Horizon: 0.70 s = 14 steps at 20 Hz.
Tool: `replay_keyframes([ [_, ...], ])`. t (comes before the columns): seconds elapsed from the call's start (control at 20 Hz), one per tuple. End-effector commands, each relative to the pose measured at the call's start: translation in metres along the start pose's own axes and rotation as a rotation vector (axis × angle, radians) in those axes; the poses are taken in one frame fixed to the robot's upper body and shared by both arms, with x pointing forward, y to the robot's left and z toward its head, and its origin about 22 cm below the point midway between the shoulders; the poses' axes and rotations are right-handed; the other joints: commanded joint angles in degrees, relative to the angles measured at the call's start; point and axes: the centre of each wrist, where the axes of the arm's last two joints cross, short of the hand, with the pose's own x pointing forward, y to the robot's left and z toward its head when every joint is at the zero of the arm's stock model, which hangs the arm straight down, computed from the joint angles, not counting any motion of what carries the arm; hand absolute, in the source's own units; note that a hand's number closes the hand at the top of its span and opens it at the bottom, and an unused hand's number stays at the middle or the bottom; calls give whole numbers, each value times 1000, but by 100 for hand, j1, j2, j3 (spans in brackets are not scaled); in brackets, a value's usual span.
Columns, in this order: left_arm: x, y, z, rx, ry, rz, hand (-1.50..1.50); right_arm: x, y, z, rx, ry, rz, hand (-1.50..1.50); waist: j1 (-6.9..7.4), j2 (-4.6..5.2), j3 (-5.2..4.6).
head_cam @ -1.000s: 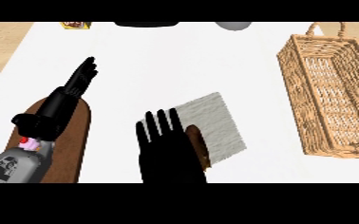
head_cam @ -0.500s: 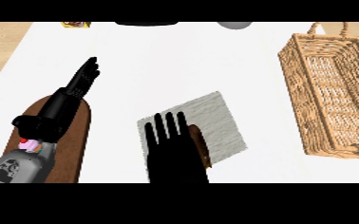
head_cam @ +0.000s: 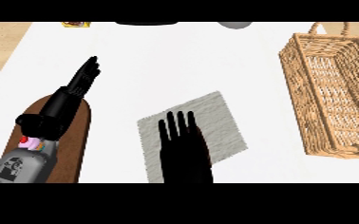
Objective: Pick the sweet potato from the placemat and place it in the basket
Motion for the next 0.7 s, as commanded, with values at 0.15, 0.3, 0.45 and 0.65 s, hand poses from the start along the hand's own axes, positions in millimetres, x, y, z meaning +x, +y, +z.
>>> replay_keyframes([
  [0.15,5,-11,-2,15,-1,5,0,-17,10,5,-35,14,-29,-150,-5,-3,0],
  [0.3,-13,8,4,-8,2,-6,0,-13,25,-4,-47,-13,-49,-150,-1,3,-1],
  [0.45,10,-3,4,-1,9,3,0,-8,14,-8,-18,-33,-83,-150,10,-3,0],
  [0.65,11,-11,-11,-7,-6,-2,0,8,11,2,-11,-43,-66,-150,3,0,-1],
])
